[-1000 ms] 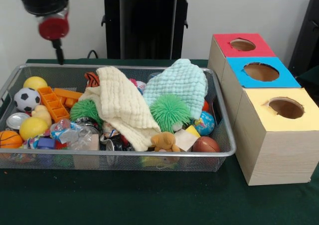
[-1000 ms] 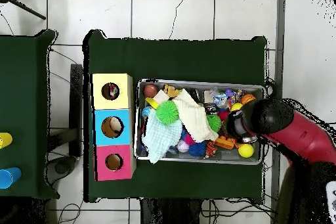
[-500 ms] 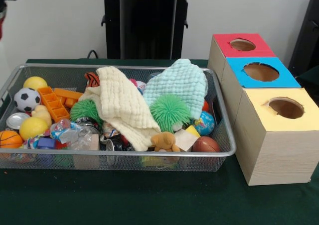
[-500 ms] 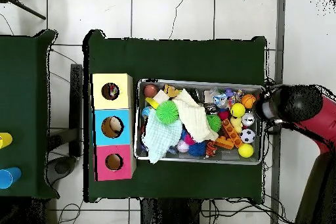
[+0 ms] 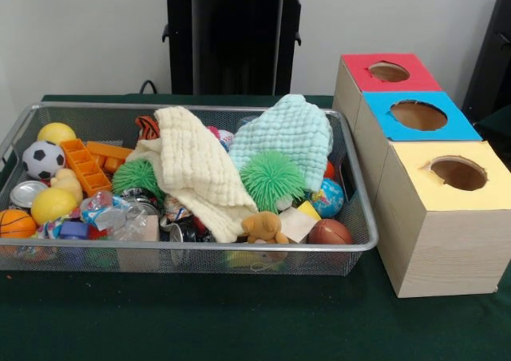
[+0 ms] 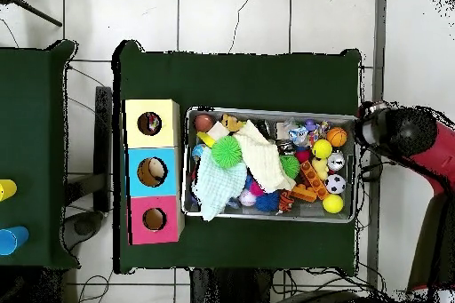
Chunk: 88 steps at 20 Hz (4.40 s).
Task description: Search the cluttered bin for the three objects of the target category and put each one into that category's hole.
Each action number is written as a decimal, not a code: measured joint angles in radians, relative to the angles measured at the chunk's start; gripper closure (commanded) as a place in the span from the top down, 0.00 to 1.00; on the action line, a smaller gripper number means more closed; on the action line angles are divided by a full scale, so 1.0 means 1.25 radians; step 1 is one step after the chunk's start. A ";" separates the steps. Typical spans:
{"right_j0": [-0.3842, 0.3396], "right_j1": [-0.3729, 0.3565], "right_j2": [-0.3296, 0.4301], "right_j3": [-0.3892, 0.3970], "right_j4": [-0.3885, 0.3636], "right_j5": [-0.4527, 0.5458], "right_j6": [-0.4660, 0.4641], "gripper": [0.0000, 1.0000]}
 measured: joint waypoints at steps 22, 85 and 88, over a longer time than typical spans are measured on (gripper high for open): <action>0.088 0.064 0.034 -0.014 -0.033 -0.012 0.000 1.00; -0.005 0.135 0.024 0.077 -0.088 -0.133 0.000 1.00; -0.006 0.132 0.026 0.081 -0.088 -0.134 0.000 1.00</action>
